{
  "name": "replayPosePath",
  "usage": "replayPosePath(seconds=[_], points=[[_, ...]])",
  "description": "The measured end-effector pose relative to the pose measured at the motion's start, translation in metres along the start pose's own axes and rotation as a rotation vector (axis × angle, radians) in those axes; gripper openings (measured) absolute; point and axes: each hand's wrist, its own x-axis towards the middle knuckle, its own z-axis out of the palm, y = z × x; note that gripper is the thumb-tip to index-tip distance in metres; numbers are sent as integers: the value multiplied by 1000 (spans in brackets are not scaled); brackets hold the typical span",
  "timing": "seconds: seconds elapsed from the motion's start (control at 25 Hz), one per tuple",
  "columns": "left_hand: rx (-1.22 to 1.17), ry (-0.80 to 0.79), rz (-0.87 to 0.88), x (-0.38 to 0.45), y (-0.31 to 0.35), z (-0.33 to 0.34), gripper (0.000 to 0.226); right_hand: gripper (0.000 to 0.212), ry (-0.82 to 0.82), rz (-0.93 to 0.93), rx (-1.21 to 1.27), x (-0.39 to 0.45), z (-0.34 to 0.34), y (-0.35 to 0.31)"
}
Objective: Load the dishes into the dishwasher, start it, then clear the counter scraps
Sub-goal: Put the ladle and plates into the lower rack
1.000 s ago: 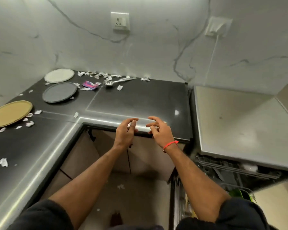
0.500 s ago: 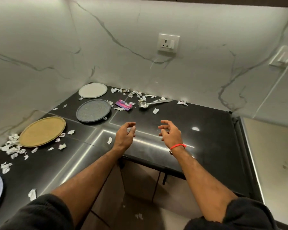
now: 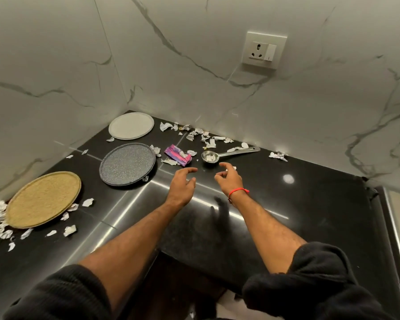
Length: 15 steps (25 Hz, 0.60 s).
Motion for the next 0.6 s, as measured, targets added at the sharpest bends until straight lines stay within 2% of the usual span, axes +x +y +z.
replayPosePath(seconds=[0.12, 0.2, 0.28, 0.4, 0.52, 0.6], points=[[1, 4, -12, 21, -2, 7, 33, 77, -172, 101, 51, 40, 19, 2], [-19, 7, -22, 34, -7, 12, 33, 83, -236, 102, -121, 66, 28, 4], [-7, 5, -42, 40, -10, 14, 30, 76, -271, 60, -312, 85, 35, 2], [-36, 18, -76, 46, -14, 13, 26, 55, -273, 46, -443, 107, 43, 0], [-28, 28, -131, 46, -18, 8, 26, 32, -199, 60, -554, 114, 48, 4], [-38, 23, -155, 44, -21, 7, 26, 19, -121, -36, -531, 106, 44, 7]])
